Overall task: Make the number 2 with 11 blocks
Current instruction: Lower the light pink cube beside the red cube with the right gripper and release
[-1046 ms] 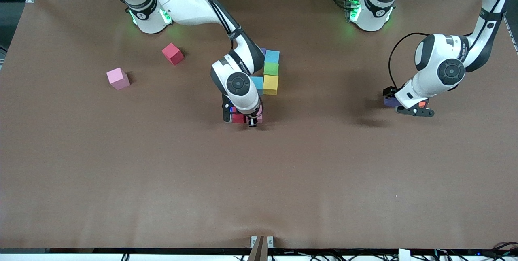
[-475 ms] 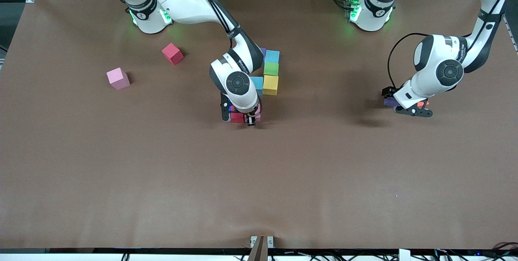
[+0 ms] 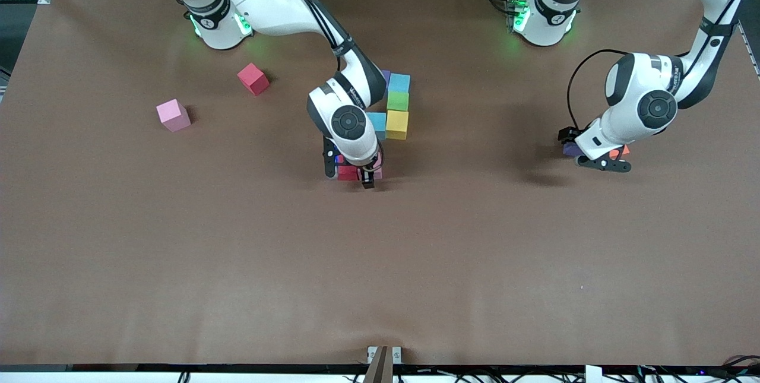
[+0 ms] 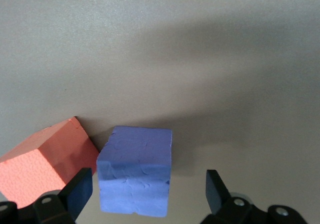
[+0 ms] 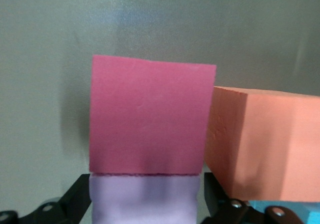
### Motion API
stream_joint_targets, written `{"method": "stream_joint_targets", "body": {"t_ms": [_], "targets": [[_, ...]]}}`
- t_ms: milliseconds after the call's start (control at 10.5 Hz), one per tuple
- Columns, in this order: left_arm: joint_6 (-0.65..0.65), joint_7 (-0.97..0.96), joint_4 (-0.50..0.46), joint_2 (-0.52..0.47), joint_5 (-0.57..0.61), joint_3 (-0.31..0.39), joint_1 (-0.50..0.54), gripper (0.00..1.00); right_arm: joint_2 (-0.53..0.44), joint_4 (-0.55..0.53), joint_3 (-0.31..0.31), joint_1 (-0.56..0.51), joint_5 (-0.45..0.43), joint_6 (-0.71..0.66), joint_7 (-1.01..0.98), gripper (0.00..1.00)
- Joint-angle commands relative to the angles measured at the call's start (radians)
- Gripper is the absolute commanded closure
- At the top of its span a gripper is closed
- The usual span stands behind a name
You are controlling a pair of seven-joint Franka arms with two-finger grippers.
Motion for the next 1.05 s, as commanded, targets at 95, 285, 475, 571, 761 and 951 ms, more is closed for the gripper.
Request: {"method": "stream_joint_targets", "body": {"t_ms": [95,285,475,571,761,951], "targets": [[0.012,0.022,0.002,0.005,0.035,0.000,0.011,0.00,-0.034,-0.025,-0.001,0.006,-0.017,-0.006,0.015,0.00],[0.010,0.022,0.003,0.005,0.037,0.001,0.013,0.00,-0.036,-0.012,-0.001,0.009,-0.017,-0.007,0.040,0.00],[0.010,0.022,0.005,0.006,0.038,0.001,0.025,0.00,-0.039,0.003,0.001,0.009,-0.015,-0.022,0.049,0.00],[0.010,0.023,0.003,0.006,0.055,0.001,0.025,0.00,-0.039,0.018,0.002,0.009,-0.012,-0.050,0.051,0.00],[0.010,0.022,0.008,0.008,0.064,0.001,0.035,0.00,-0.055,0.034,0.002,0.007,-0.008,-0.106,0.048,0.00],[0.010,0.022,0.008,0.010,0.066,0.001,0.037,0.00,-0.084,0.034,0.002,0.007,-0.005,-0.143,0.046,0.00]]}}
